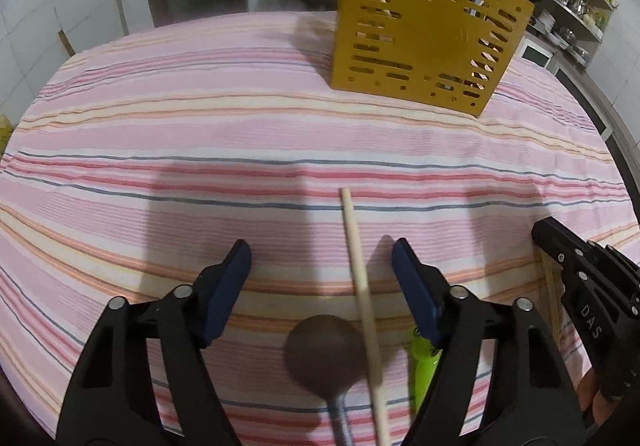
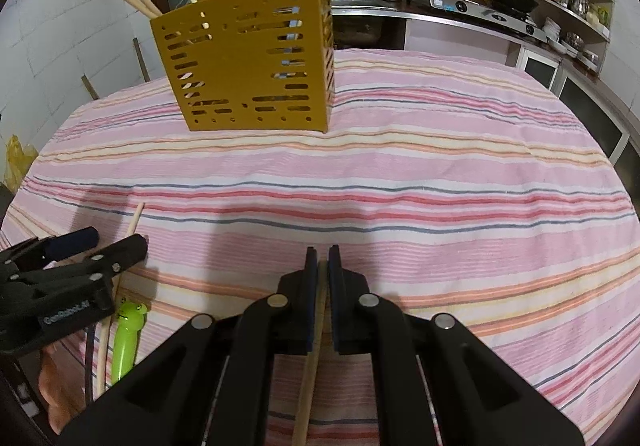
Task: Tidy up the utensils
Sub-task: 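Grasp a chopstick with the right tool while the left tool grasps the metal spoon and a chopstick, then lift both tools' utensils up toward the yellow holder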
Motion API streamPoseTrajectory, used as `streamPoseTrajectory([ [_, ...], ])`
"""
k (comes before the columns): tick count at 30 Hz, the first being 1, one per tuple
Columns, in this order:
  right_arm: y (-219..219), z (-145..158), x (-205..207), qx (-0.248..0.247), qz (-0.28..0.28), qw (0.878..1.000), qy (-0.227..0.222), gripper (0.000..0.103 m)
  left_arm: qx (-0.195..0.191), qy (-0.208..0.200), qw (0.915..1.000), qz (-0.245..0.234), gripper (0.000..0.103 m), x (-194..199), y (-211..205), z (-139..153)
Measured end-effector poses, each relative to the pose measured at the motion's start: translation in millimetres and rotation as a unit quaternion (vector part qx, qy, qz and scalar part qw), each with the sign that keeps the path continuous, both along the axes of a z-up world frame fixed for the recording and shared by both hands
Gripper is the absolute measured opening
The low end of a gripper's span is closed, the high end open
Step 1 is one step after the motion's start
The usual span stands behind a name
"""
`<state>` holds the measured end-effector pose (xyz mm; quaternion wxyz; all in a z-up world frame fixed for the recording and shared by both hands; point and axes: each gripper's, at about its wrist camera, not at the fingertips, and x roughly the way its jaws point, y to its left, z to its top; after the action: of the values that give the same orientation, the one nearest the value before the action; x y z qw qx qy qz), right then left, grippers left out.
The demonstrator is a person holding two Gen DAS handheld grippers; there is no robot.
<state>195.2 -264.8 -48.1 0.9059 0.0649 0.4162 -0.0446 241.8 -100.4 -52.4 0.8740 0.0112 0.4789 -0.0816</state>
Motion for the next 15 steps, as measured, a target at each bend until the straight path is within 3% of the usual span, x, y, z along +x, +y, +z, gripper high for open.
streamPoseTrajectory([
  [2, -1, -2, -1, 0.007, -0.003, 1.0, -0.002, 0.006, 0.003, -0.002, 1.0, 0.008, 0.061, -1, -2, 0],
  [6, 0, -3, -1, 0.007, -0.005, 1.0, -0.006, 0.006, -0.005, -0.003, 0.9998, 0.017, 0.038, 0, -5, 0],
  [9, -2, -4, -1, 0.012, -0.008, 1.0, -0.009, 0.006, -0.017, 0.002, 0.9996, 0.025, 0.027, 2, -2, 0],
  [15, -3, -4, -2, 0.015, -0.011, 1.0, -0.01, 0.006, -0.028, 0.011, 0.9992, 0.025, 0.012, 9, 4, 0],
])
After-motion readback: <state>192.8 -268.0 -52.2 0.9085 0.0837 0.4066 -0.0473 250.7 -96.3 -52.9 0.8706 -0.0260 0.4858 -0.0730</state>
